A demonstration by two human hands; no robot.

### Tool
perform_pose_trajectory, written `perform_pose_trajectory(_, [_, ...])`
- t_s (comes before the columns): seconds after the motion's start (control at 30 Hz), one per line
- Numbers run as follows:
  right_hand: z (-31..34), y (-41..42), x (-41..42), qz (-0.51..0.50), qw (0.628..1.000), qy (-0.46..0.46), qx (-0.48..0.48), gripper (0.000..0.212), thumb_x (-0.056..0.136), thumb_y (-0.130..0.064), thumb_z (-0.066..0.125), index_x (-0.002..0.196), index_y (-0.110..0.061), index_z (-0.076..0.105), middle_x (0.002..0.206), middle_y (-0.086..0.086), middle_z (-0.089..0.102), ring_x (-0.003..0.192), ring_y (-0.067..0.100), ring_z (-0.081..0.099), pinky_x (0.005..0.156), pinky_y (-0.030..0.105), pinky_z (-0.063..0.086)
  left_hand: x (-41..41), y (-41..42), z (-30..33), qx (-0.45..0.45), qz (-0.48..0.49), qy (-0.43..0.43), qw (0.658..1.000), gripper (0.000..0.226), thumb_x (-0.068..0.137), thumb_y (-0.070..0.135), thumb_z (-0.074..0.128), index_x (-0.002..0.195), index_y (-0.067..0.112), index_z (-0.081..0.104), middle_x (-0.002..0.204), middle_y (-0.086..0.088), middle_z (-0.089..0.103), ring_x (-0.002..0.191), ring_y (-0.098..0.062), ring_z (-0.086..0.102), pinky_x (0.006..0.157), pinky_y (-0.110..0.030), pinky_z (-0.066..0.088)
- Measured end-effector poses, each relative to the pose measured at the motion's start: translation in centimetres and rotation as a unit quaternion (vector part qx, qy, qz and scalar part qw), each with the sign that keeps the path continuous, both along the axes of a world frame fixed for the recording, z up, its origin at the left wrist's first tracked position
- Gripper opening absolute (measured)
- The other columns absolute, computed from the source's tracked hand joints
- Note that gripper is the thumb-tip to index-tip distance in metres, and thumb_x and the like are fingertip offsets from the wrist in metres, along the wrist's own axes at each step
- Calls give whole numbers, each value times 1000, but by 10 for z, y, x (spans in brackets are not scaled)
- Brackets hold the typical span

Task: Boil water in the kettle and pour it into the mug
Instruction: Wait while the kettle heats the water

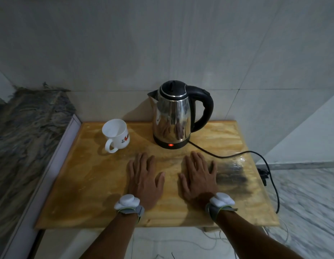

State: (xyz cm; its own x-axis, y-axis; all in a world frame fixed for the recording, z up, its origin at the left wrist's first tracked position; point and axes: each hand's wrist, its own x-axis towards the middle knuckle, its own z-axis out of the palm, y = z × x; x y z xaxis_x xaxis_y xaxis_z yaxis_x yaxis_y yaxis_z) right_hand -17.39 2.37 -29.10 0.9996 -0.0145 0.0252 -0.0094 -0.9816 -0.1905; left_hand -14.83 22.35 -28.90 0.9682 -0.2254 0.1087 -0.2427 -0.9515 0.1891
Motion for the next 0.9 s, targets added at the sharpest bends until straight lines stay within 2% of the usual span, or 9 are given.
perform_pose_trajectory(0.4, [4,2,-3,-17,999,-26,5,72,89,-62,30,150,-24,32,160,4,25,149,21,15,112,66,8,3,2,-16,-4,6,-46,999,67,93,55,49,144,12,57,153,-17,52,147,-37,43,120,-59,30])
perform_pose_trajectory(0.9, [2,0,-2,-18,999,-32,7,72,89,-63,30,150,-25,30,161,3,24,149,20,12,113,65,8,7,2,-23,-4,8,-69,998,67,92,57,50,143,14,55,152,-15,52,147,-36,42,120,-58,30])
